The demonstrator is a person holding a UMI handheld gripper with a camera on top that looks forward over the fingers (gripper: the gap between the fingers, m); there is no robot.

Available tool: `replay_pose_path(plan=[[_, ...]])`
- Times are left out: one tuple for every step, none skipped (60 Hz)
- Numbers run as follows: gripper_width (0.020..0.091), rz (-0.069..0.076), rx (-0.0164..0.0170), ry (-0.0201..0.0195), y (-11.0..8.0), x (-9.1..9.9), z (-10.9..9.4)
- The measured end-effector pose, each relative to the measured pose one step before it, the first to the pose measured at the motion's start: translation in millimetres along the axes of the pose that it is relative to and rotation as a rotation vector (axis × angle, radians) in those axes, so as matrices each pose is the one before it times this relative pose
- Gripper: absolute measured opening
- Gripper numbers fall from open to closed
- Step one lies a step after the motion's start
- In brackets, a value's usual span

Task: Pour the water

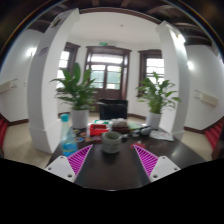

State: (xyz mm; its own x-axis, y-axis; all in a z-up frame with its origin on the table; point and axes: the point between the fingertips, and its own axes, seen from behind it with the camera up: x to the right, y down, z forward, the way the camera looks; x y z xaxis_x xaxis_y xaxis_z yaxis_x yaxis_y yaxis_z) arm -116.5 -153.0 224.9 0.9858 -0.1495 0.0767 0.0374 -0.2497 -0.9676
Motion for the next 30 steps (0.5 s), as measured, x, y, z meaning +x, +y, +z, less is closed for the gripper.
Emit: replay_pose_path(plan=[[0.0798,-0.0007,-0.00392,-0.02618,5.02,-9.68,0.51],[0.08,-0.001,-0.00439,-0.02478,4.11,-10.2,0.18],[0.0801,-0.0015,-0.00519,-0.0226,4.36,-9.86,1.4],[0.08,-0.0026,-0.00576,-0.02164,3.57,-10.56,1.42],[0.0799,-0.0028,-0.00413,-0.02118,3.43,-10.27,2.66],[0.0801,-0.0026,-0.00359,-0.01903,3.88,-9.41,3.11],[0.08,-0.0023,-0.00387,-0.01678,3.06,-7.91,3.83],[0.0799,-0.0026,-0.00489,-0.01625,3.87,-8.36,4.38],[0.0799,-0.0029,-0.00584,-0.01559,2.91,-7.99,4.23],[0.0798,-0.0044,-0.0067,-0.01524,2.22,-7.49,4.33],[0.0801,-0.006,-0.00403,-0.01389,1.58,-7.24,5.33],[0.0802,-0.0064,-0.00053,-0.01094,0.65,-5.33,5.3],[0.0801,-0.0056,0.00277,-0.00697,-1.08,-4.09,5.14],[0.0802,-0.0049,0.00424,-0.00444,-1.5,-3.29,5.06],[0.0804,-0.0043,0.00431,-0.00265,-1.74,-2.16,4.83],[0.08,-0.0041,0.00408,-0.0015,-1.89,-1.62,4.16],[0.0801,-0.0021,0.00374,-0.00177,-2.01,-0.71,5.13],[0.08,-0.001,0.00439,-0.00209,-1.79,-0.83,4.91],[0.08,-0.0005,0.00512,-0.00187,-2.01,-0.53,4.22],[0.0803,0.0003,0.0068,-0.00067,-2.98,-0.67,4.79],[0.0801,0.0025,0.00727,0.00137,-3.52,0.26,4.65],[0.0803,0.005,0.00603,0.00187,-2.6,0.11,4.93],[0.0803,0.006,0.00538,0.00177,-2.6,0.77,4.86],[0.0803,0.006,0.00637,0.00016,-2.52,0.75,5.2],[0.0804,0.0054,0.00871,-0.00024,-3.05,-0.41,5.15],[0.0803,0.0056,0.01059,-0.00099,-3.23,0.2,6.0],[0.0803,0.007,0.01062,-0.0009,-3.28,0.02,6.14],[0.0803,0.0073,0.01025,0.00018,-2.85,0.73,5.73],[0.0803,0.0094,0.00958,0.00197,-2.48,1.26,5.52],[0.0801,0.0104,0.00828,0.00337,-2.1,2.1,5.0]])
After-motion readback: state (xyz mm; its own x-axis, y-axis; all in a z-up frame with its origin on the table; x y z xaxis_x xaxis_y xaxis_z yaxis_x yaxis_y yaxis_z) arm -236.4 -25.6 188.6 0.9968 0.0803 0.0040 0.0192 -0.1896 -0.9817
